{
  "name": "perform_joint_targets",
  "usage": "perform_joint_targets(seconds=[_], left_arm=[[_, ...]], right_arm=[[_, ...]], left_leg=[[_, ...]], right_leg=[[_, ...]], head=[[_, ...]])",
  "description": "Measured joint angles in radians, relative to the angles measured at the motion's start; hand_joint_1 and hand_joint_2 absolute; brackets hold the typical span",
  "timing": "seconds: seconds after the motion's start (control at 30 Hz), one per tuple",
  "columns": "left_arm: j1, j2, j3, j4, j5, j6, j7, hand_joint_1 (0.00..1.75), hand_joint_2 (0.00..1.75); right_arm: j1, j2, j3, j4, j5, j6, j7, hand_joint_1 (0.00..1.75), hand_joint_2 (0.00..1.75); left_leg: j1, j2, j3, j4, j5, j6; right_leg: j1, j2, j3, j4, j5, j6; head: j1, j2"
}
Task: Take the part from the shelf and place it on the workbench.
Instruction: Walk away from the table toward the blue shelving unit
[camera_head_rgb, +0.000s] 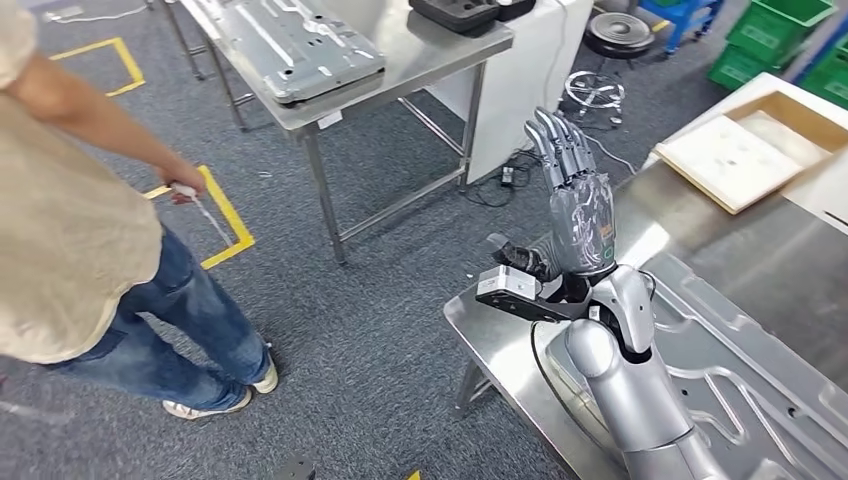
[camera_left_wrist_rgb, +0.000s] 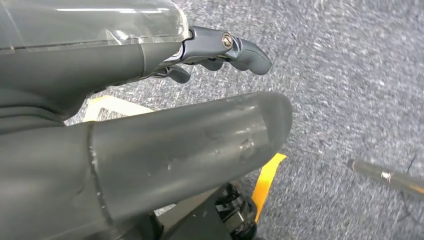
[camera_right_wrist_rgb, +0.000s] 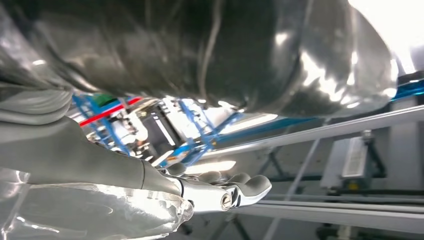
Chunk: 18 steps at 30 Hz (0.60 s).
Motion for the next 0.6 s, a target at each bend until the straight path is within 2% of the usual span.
perform_joint_targets(seconds=[0.03, 0.07, 0.1, 0.13, 0.17, 0.2, 0.23, 0.3, 0.33, 0.37, 0.4, 0.43, 0.47, 0.53, 0.57, 0.6], left_arm=[[0.0, 0.0, 0.0, 0.0, -0.001, 0.0, 0.001, 0.0, 0.0], [0.0, 0.0, 0.0, 0.0, -0.001, 0.0, 0.002, 0.0, 0.0], [0.0, 0.0, 0.0, 0.0, -0.001, 0.0, 0.002, 0.0, 0.0], [0.002, 0.0, 0.0, 0.0, -0.001, 0.0, 0.003, 0.0, 0.0], [0.005, 0.001, 0.0, 0.0, -0.001, 0.0, 0.003, 0.0, 0.0], [0.007, 0.002, 0.0, 0.0, -0.001, 0.0, 0.004, 0.0, 0.0], [0.007, 0.002, 0.0, 0.0, -0.001, 0.0, 0.004, 0.0, 0.0], [0.004, 0.003, 0.001, 0.0, -0.001, 0.0, 0.004, 0.0, 0.0], [0.002, 0.003, 0.001, 0.0, 0.0, 0.0, 0.004, 0.0, 0.0], [0.002, 0.002, 0.001, 0.0, 0.0, 0.0, 0.004, 0.0, 0.0], [0.003, 0.002, 0.001, 0.0, 0.001, 0.0, 0.004, 0.0, 0.0], [0.004, 0.002, 0.001, 0.0, 0.001, 0.0, 0.004, 0.0, 0.0], [0.004, 0.002, 0.001, 0.0, 0.001, 0.0, 0.004, 0.0, 0.0], [0.001, 0.001, 0.001, 0.0, 0.002, 0.0, 0.004, 0.0, 0.0], [0.0, 0.0, 0.001, 0.0, 0.003, 0.0, 0.003, 0.0, 0.0], [-0.001, -0.001, 0.001, -0.001, 0.004, 0.0, 0.003, 0.0, 0.0]], right_arm=[[-0.001, 0.0, 0.001, -0.003, 0.002, 0.0, 0.0, 0.0, 0.0], [-0.003, 0.0, 0.002, -0.005, 0.003, 0.0, 0.0, 0.0, 0.0], [-0.005, 0.0, 0.002, -0.007, 0.004, 0.0, 0.0, 0.0, 0.0], [-0.008, 0.0, 0.003, -0.01, 0.004, 0.0, 0.0, 0.0, 0.0], [-0.013, 0.0, 0.005, -0.012, 0.004, 0.0, 0.0, 0.0, 0.0], [-0.019, 0.001, 0.006, -0.014, 0.004, 0.001, 0.0, 0.0, 0.0], [-0.026, 0.002, 0.007, -0.017, 0.004, 0.002, 0.0, 0.0, 0.0], [-0.033, 0.003, 0.009, -0.021, 0.004, 0.005, 0.0, 0.0, 0.0], [-0.035, 0.004, 0.01, -0.023, 0.005, 0.007, 0.0, 0.0, 0.0], [-0.036, 0.004, 0.012, -0.023, 0.005, 0.009, 0.0, 0.0, 0.0], [-0.037, 0.005, 0.014, -0.023, 0.006, 0.011, 0.0, 0.0, 0.0], [-0.039, 0.006, 0.016, -0.024, 0.007, 0.012, 0.0, 0.0, 0.0], [-0.042, 0.007, 0.018, -0.025, 0.007, 0.014, 0.0, 0.0, 0.0], [-0.051, 0.009, 0.021, -0.029, 0.009, 0.016, 0.0, 0.0, 0.0], [-0.057, 0.01, 0.023, -0.031, 0.01, 0.017, 0.0, 0.0, 0.0], [-0.062, 0.01, 0.025, -0.031, 0.01, 0.018, 0.0, 0.0, 0.0]], left_leg=[[0.0, -0.013, -0.004, 0.004, -0.002, -0.004], [0.002, -0.023, -0.009, 0.008, -0.002, -0.009], [0.004, -0.034, -0.014, 0.008, -0.002, -0.015], [0.006, -0.046, -0.018, 0.007, 0.0, -0.022], [0.007, -0.046, -0.02, 0.009, 0.0, -0.028], [0.005, -0.029, -0.026, 0.02, -0.007, -0.033], [0.004, -0.002, -0.04, 0.049, -0.025, -0.038], [0.006, 0.06, -0.092, 0.16, -0.082, -0.047], [0.009, 0.074, -0.124, 0.223, -0.108, -0.052], [0.012, 0.082, -0.147, 0.267, -0.12, -0.056], [0.015, 0.086, -0.155, 0.281, -0.116, -0.059], [0.018, 0.091, -0.144, 0.257, -0.095, -0.062], [0.019, 0.1, -0.114, 0.201, -0.063, -0.063], [0.016, 0.14, -0.048, 0.074, -0.016, -0.06], [0.012, 0.154, -0.029, 0.036, -0.007, -0.054], [0.009, 0.16, -0.023, 0.021, -0.009, -0.047]], right_leg=[[-0.001, 0.02, 0.022, -0.052, 0.019, -0.003], [0.0, 0.036, 0.034, -0.082, 0.026, -0.006], [0.001, 0.04, 0.037, -0.091, 0.022, -0.008], [0.002, 0.029, 0.038, -0.094, 0.023, -0.011], [0.001, 0.016, 0.041, -0.099, 0.026, -0.015], [-0.002, 0.003, 0.046, -0.104, 0.028, -0.021], [-0.005, -0.011, 0.05, -0.11, 0.03, -0.026], [-0.005, -0.039, 0.056, -0.115, 0.028, -0.033], [-0.004, -0.055, 0.057, -0.114, 0.026, -0.035], [-0.003, -0.069, 0.058, -0.114, 0.025, -0.035], [-0.004, -0.083, 0.058, -0.113, 0.022, -0.033], [-0.005, -0.096, 0.059, -0.111, 0.02, -0.031], [-0.006, -0.108, 0.061, -0.108, 0.016, -0.027], [-0.004, -0.13, 0.065, -0.102, 0.006, -0.018], [-0.001, -0.139, 0.066, -0.099, 0.002, -0.012], [0.003, -0.148, 0.068, -0.098, -0.001, -0.007]], head=[[0.0, 0.0], [0.0, 0.0], [0.0, 0.0], [0.001, 0.0], [0.001, 0.0], [-0.001, 0.0], [-0.002, 0.0], [-0.005, 0.0], [-0.005, 0.0], [-0.005, 0.0], [-0.005, 0.0], [-0.005, 0.0], [-0.005, 0.0], [-0.005, 0.0], [-0.005, 0.0], [-0.005, 0.0]])
